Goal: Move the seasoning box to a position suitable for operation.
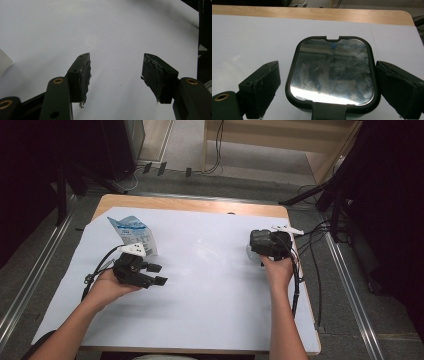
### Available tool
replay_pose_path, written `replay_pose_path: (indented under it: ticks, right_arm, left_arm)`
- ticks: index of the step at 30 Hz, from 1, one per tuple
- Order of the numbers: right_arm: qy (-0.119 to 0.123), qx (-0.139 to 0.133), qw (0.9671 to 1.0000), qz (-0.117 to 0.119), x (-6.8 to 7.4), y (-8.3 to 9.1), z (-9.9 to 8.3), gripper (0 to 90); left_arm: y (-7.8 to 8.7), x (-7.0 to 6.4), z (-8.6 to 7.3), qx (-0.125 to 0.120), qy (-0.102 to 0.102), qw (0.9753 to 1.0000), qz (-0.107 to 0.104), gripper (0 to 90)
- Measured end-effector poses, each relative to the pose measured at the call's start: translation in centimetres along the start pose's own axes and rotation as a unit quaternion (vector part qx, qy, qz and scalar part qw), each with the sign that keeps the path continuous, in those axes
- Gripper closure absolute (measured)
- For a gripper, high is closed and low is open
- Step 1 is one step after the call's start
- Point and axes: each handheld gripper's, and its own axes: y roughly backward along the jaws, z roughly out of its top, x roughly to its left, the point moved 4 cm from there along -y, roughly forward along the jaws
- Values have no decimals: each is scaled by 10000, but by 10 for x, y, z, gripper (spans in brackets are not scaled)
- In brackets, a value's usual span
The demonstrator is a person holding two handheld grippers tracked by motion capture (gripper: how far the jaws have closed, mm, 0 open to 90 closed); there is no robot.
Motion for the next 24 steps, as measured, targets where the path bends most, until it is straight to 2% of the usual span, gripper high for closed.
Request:
replay_pose_path:
  ticks: [7,9,12,15,19,24]
  right_arm:
    - [-85,26,9999,-124,-3,-12,-7,78]
    - [-51,30,9998,-206,-4,-16,-10,89]
    - [-13,29,9998,-193,-3,-20,-13,117]
    - [-85,41,9996,-268,-1,-24,-14,115]
    - [-284,62,9995,-151,-4,-27,-16,98]
    - [-380,104,9992,-113,-5,-29,-18,89]
  left_arm:
    - [1,0,-3,28,29,10000,17,407]
    - [1,0,-4,30,32,10000,15,406]
    - [3,0,-5,22,67,10000,24,403]
    - [4,1,-6,20,82,10000,27,402]
    - [5,2,-6,2,101,9999,26,402]
    - [4,2,-7,3,128,9999,6,401]
